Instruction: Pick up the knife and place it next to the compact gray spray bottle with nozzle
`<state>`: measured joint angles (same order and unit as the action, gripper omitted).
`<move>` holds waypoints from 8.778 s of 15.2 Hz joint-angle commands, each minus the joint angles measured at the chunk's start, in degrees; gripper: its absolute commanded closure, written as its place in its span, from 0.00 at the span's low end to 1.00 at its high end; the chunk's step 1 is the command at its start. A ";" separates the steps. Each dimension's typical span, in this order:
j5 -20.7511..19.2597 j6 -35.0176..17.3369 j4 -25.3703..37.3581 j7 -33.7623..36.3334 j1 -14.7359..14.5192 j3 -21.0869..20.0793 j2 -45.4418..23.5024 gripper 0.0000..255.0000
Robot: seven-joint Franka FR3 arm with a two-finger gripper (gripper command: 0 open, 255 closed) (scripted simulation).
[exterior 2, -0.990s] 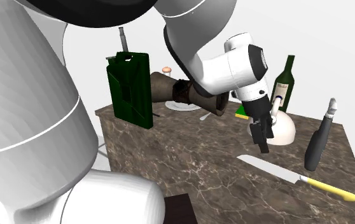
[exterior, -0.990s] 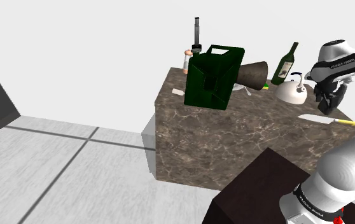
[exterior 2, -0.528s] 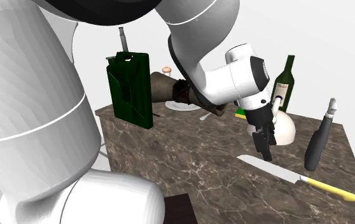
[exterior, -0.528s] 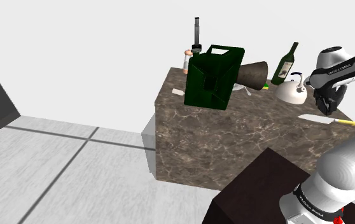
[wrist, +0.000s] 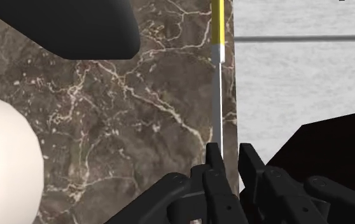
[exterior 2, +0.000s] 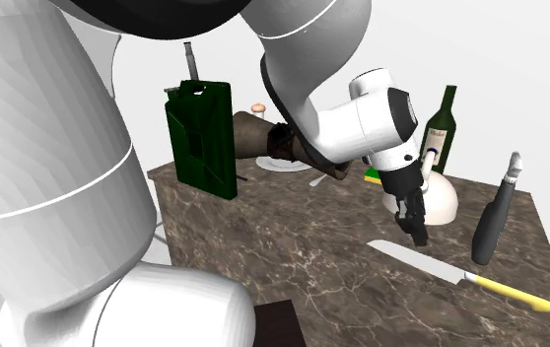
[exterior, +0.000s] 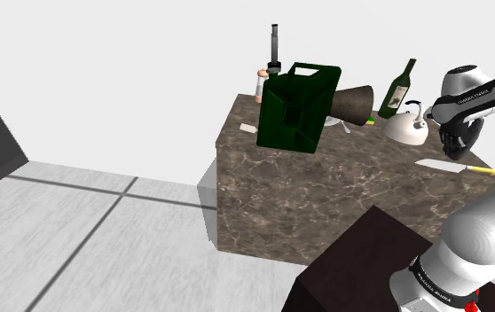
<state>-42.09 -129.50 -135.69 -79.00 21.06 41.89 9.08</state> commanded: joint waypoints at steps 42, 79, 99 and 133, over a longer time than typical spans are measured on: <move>63.08 -0.50 10.16 -59.39 3.02 15.84 -18.90 1.00; 43.28 24.38 27.99 -42.76 -0.18 15.50 -1.46 1.00; 46.65 40.32 46.04 -43.73 -0.41 16.98 -5.53 1.00; 45.10 19.26 24.85 -33.88 -5.06 10.69 -3.57 1.00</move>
<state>2.80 -109.55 -110.32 -112.76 16.04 52.54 5.75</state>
